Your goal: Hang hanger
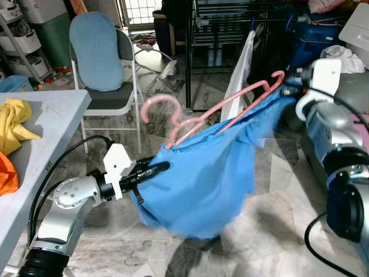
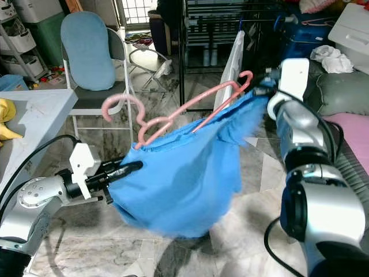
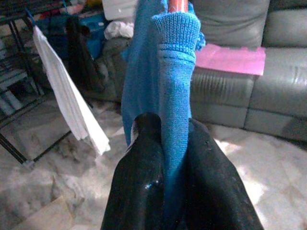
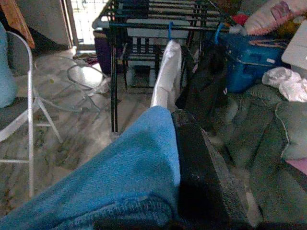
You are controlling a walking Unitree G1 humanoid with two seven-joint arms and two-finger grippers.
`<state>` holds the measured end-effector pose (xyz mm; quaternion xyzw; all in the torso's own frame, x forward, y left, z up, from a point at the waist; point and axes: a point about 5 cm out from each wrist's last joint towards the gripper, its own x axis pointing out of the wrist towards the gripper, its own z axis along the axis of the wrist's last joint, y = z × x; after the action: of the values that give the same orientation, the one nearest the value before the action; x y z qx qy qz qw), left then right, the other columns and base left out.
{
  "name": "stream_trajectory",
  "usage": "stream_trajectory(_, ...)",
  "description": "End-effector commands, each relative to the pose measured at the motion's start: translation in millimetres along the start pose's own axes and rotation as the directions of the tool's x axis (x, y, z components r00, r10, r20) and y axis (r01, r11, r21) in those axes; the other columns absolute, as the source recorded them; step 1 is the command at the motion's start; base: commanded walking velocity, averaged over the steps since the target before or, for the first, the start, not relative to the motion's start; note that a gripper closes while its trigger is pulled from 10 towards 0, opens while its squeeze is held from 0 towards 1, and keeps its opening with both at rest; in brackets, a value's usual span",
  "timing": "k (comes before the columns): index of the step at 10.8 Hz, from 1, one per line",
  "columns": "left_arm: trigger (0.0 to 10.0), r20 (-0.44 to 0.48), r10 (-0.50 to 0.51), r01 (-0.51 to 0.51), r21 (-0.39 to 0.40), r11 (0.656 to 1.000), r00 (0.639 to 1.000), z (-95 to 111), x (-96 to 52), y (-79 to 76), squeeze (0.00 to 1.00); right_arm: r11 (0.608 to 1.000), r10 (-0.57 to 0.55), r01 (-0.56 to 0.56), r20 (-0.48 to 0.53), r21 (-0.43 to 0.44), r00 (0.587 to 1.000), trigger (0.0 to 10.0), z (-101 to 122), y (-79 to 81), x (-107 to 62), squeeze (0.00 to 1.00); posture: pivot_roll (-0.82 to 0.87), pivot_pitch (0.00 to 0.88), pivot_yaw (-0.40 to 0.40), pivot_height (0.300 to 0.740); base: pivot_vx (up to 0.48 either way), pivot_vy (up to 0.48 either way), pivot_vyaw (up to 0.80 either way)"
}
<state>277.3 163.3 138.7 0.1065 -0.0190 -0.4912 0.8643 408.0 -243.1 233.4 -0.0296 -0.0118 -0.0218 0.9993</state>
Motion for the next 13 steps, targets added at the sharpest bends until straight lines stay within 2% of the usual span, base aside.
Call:
stream_trajectory(1,0.0,-0.064,-0.007,0.007,-0.003,1.0,0.998,-9,-5.8,0.1,0.0,1.0,-0.025,0.025,0.057,0.0,0.998,0.0,19,-6.6,1.8,0.0,-0.01,0.023,0.0,0.74,0.0,0.0,0.0)
stream_trajectory(4,0.0,-0.086,-0.005,0.004,-0.016,1.0,0.996,-18,-9.3,1.4,0.0,1.0,-0.026,0.026,0.046,-0.001,0.999,0.0,16,-8.6,1.2,0.0,-0.01,0.025,0.004,0.74,0.0,0.0,0.0)
stream_trajectory(7,0.0,-0.23,0.001,0.011,0.052,0.999,0.973,-33,-12.2,7.2,0.0,1.0,0.006,-0.006,0.073,0.001,0.997,0.0,24,-3.1,2.8,0.0,-0.01,0.026,0.005,0.74,0.0,0.0,0.0)
stream_trajectory(8,0.0,-0.316,0.105,-0.077,0.101,0.992,0.943,-42,-11.5,18.3,0.0,0.999,0.05,-0.049,0.081,-0.017,0.995,0.0,26,4.1,3.7,0.0,-0.01,0.028,0.007,0.74,0.0,0.0,0.0)
stream_trajectory(9,0.0,-0.336,0.161,-0.125,0.127,0.984,0.928,-45,-11.2,23.6,0.0,0.998,0.066,-0.063,0.087,-0.03,0.994,0.0,27,6.7,3.8,0.0,-0.01,0.028,0.008,0.74,0.0,0.0,0.0)
stream_trajectory(11,0.0,-0.317,0.356,-0.318,0.166,0.933,0.879,-44,-4.7,42.2,0.0,0.992,0.104,-0.097,0.097,-0.075,0.99,0.0,27,14.7,4.1,0.0,-0.01,0.028,0.01,0.74,0.0,0.0,0.0)
stream_trajectory(12,0.0,-0.303,0.485,-0.441,0.205,0.874,0.821,-42,-1.5,54.4,0.0,0.991,0.116,-0.108,0.096,-0.083,0.989,0.0,26,17.7,4.3,0.0,-0.01,0.028,0.01,0.74,0.0,0.0,0.0)
stream_trajectory(13,0.0,-0.289,0.557,-0.521,0.195,0.831,0.779,-41,-2.3,61.6,0.0,0.989,0.119,-0.11,0.094,-0.094,0.988,0.0,25,18.5,4.3,0.0,-0.01,0.024,0.008,0.74,0.0,0.0,0.0)
